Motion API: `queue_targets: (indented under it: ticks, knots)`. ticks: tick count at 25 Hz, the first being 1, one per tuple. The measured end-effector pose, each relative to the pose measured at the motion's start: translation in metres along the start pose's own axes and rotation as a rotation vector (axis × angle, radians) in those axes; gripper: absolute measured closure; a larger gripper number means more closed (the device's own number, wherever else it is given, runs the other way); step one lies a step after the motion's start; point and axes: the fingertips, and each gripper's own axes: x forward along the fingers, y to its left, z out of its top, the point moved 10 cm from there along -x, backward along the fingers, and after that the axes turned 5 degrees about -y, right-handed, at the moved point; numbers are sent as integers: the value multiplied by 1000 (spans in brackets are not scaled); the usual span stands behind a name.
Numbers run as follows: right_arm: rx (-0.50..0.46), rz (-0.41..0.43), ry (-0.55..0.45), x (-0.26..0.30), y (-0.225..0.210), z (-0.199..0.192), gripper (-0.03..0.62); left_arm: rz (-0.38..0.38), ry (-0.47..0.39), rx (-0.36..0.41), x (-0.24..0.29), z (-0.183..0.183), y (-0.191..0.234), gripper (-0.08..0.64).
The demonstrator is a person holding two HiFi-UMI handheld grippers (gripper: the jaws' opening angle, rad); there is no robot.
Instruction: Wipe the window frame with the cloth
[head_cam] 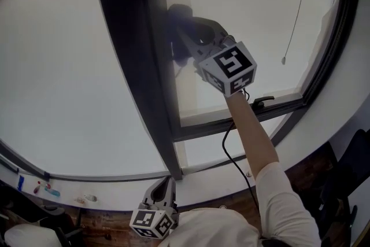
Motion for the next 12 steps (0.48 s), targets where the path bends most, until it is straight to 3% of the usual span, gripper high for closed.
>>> queue_targets:
  ticks: [5, 12]
  knots:
    - [-44, 10, -38, 16, -3, 2, 537, -6, -1, -12, 9, 1, 0, 549]
    - [66, 14, -109, 11, 2, -17, 537, -32, 15, -2, 17, 1, 0, 549]
